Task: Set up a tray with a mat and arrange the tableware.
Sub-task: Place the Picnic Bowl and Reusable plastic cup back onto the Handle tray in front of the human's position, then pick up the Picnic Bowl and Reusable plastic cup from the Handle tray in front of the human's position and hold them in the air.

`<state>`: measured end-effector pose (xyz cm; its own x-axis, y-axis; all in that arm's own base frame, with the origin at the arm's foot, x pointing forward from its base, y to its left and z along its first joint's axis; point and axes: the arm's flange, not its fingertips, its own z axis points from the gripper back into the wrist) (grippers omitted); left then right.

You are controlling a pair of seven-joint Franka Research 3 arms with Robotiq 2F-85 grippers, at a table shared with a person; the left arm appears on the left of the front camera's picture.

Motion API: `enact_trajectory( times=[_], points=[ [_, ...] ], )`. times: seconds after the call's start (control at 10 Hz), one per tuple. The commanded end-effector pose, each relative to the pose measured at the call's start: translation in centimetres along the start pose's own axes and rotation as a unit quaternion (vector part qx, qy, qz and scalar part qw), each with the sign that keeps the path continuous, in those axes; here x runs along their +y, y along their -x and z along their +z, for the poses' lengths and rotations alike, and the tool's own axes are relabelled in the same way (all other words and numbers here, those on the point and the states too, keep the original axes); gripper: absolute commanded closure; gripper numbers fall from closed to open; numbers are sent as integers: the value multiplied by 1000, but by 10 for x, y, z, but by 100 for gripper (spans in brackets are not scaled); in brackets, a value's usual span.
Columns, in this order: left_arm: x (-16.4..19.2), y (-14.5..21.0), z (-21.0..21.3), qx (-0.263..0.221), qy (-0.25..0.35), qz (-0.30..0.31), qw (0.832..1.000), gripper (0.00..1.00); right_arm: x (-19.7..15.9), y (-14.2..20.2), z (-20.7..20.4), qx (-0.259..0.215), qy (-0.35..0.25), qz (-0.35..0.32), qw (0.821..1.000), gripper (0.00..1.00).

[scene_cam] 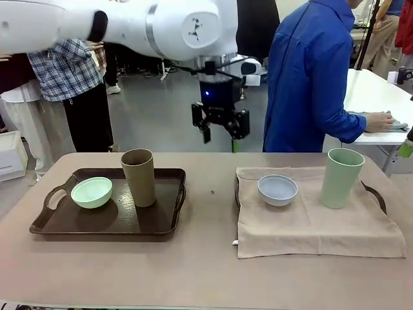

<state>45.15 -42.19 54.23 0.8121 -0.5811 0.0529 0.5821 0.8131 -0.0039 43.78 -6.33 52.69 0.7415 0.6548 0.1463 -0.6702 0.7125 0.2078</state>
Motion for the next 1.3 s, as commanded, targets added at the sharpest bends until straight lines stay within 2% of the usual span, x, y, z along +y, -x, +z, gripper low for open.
enact_trajectory(
  times=[0.0,0.1,0.2,0.3,0.4,0.5,1.2],
  points=[
    [5,20,22,-27,-58,24,998,8,33,2,22,-20,2,-40,999,0],
    [8,27,33,-37,-69,31,996,8,47,3,32,-32,19,-49,998,0],
    [11,32,39,-47,-75,42,995,8,60,8,40,-20,27,-67,997,0],
    [13,33,43,-53,-75,52,994,8,70,12,44,-27,58,-90,994,0],
    [15,35,40,-57,-70,62,994,8,71,15,47,-53,38,-69,995,0],
    [10,24,55,-46,-62,34,996,8,60,6,54,-33,31,-60,997,0],
    [10,24,55,-46,-62,34,996,8,60,6,54,-33,31,-60,997,0]
  ],
)
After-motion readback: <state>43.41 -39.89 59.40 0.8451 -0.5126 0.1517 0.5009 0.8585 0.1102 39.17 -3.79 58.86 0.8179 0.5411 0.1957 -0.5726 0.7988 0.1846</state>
